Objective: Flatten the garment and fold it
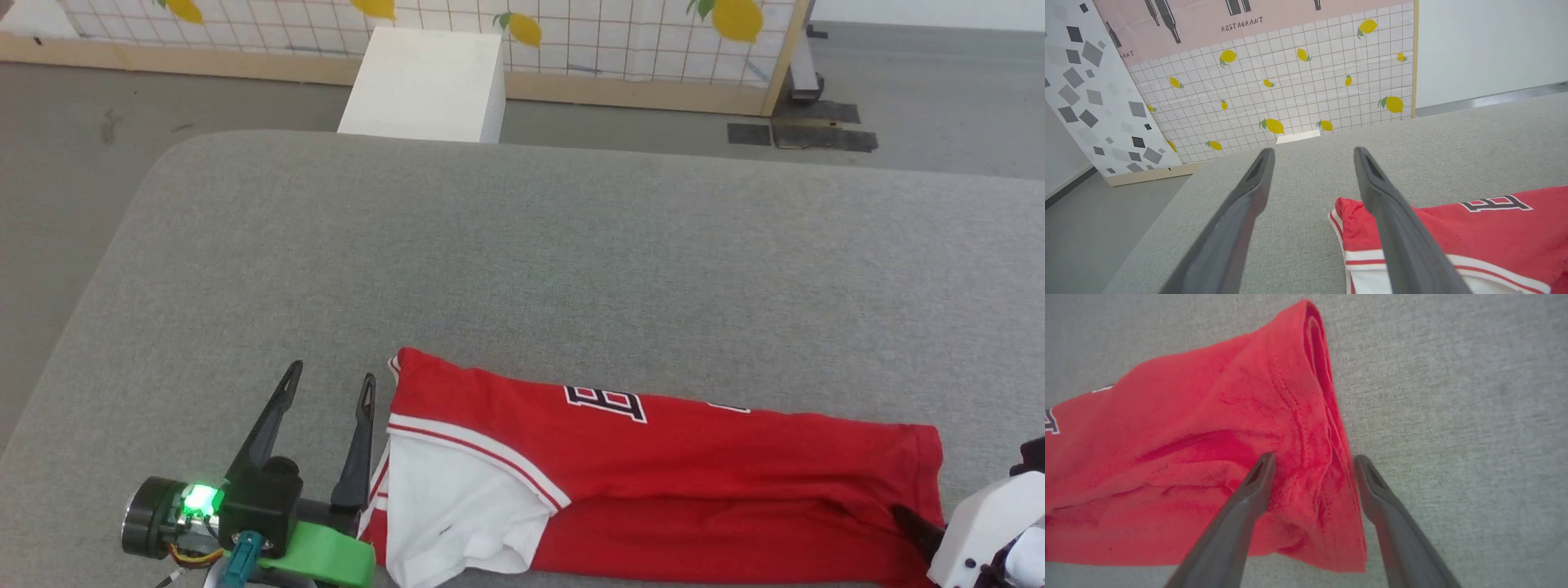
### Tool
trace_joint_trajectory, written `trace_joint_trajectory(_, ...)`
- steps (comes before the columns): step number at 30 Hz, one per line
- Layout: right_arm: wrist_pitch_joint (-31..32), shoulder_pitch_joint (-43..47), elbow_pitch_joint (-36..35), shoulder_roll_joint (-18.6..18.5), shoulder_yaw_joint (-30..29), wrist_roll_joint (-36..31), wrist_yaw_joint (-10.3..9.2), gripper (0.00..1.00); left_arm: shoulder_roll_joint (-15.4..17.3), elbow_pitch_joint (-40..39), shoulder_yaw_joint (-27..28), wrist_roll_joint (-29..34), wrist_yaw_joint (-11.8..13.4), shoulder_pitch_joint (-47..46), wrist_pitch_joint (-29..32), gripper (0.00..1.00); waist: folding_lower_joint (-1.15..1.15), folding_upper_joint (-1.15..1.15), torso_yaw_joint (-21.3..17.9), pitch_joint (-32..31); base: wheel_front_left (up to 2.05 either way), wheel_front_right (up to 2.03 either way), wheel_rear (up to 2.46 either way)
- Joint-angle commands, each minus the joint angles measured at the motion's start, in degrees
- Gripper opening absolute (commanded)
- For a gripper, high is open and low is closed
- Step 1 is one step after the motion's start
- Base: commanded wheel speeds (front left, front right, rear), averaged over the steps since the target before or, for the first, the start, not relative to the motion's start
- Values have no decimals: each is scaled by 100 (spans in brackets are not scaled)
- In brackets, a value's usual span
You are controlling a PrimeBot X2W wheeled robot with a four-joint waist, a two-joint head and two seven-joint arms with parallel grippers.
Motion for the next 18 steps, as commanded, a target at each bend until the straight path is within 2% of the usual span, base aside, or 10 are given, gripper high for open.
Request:
trace_joint_trajectory(1, 44, -106, 56, 36, -32, -39, -6, 100, -68, 10, 68, 69, -68, 74, -25, 100, 0, 0, 76, 101, 0, 0, 0)
trace_joint_trajectory(11, 218, -67, 316, 98, 30, -11, -6, 100, -446, 66, 477, 324, -435, 53, -26, 100, 0, 0, 197, 339, 0, 0, 0)
trace_joint_trajectory(12, 234, -39, 341, 98, 114, 45, -6, 96, -481, 69, 516, 349, -472, 61, -26, 100, 0, 0, 201, 353, 0, 0, 0)
trace_joint_trajectory(13, 240, -17, 347, 99, 200, 93, -6, 43, -512, 78, 551, 358, -499, 70, -26, 100, 0, 0, 203, 364, 0, 0, 0)
trace_joint_trajectory(14, 229, 8, 334, 99, 295, 146, -6, 0, -547, 90, 593, 369, -532, 80, -26, 100, 0, 0, 202, 373, 0, 0, 0)
trace_joint_trajectory(18, 159, 47, 208, 100, 494, 257, -6, 0, -643, 166, 697, 440, -684, 108, -26, 100, 0, 0, 182, 353, 0, 0, 0)
